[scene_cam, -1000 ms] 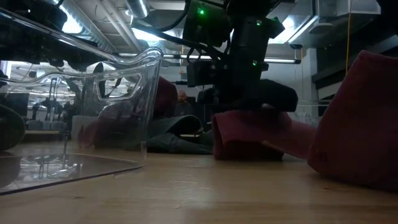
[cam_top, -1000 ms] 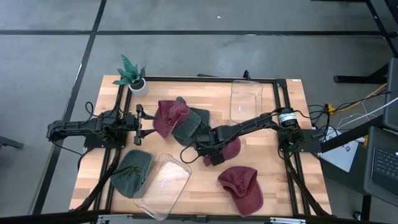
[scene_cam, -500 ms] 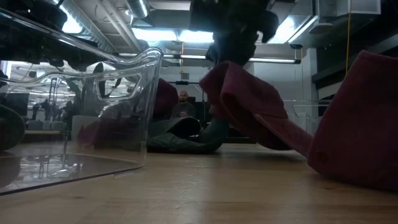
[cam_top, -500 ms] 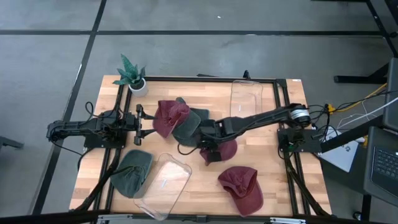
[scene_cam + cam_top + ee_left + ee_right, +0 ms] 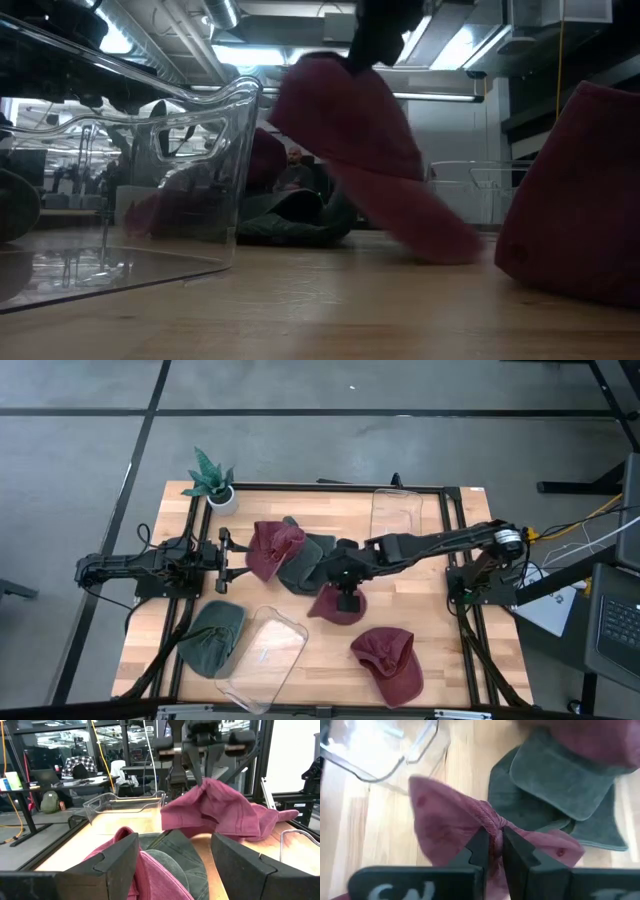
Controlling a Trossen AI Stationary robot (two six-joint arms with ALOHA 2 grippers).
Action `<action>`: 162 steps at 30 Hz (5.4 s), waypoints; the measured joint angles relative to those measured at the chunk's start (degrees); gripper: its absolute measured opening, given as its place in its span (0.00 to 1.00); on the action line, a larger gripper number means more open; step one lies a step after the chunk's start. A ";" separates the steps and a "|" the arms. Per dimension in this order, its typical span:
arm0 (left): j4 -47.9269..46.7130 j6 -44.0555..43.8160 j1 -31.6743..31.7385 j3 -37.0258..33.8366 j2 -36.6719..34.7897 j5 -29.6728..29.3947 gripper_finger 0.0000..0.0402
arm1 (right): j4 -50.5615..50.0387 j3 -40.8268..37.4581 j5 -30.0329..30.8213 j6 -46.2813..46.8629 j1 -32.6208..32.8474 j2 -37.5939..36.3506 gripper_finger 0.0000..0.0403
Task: Pick & Place hat
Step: Put the middle red cap into the top transparent bin
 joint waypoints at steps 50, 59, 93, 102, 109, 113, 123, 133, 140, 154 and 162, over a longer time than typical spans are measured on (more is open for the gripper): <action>-0.02 0.00 0.01 0.02 0.00 0.00 0.61 | 0.94 0.00 -5.83 -21.84 -1.10 -24.65 0.11; -0.02 0.00 0.02 0.00 0.00 0.00 0.61 | -0.93 0.00 -6.67 -23.14 -1.05 -25.83 0.11; 0.00 0.00 0.02 0.00 0.00 0.00 0.61 | -2.53 0.00 -6.49 -21.59 -26.06 -27.82 0.11; -0.02 0.00 0.00 0.00 0.00 0.00 0.61 | -4.52 0.00 -6.51 -24.39 -33.09 -27.82 0.11; -0.02 0.00 0.02 0.02 0.00 0.00 0.61 | -5.90 0.00 -6.54 -26.38 -37.73 -27.82 0.11; -0.02 0.00 0.00 0.02 0.00 0.00 0.61 | -6.81 -0.03 -6.56 -29.27 -39.73 -27.82 0.11; -0.02 0.00 0.00 0.00 0.00 -0.02 0.61 | -6.46 -5.38 -13.35 -41.37 -43.18 -27.80 0.11; -0.01 0.00 0.00 0.00 0.00 -0.02 0.61 | -4.23 -14.35 -16.87 -47.18 -44.15 -28.82 0.11; -0.02 0.00 0.00 0.01 0.00 -0.02 0.61 | 0.35 -23.08 -17.66 -47.43 -44.15 -32.03 0.11; -0.02 0.00 0.00 0.00 0.00 0.00 0.61 | 10.08 -36.70 -18.63 -48.08 -44.22 -36.75 0.11; 0.00 0.00 0.00 0.00 0.00 -0.02 0.61 | 21.15 -43.19 -16.01 -49.07 -44.64 -36.76 0.11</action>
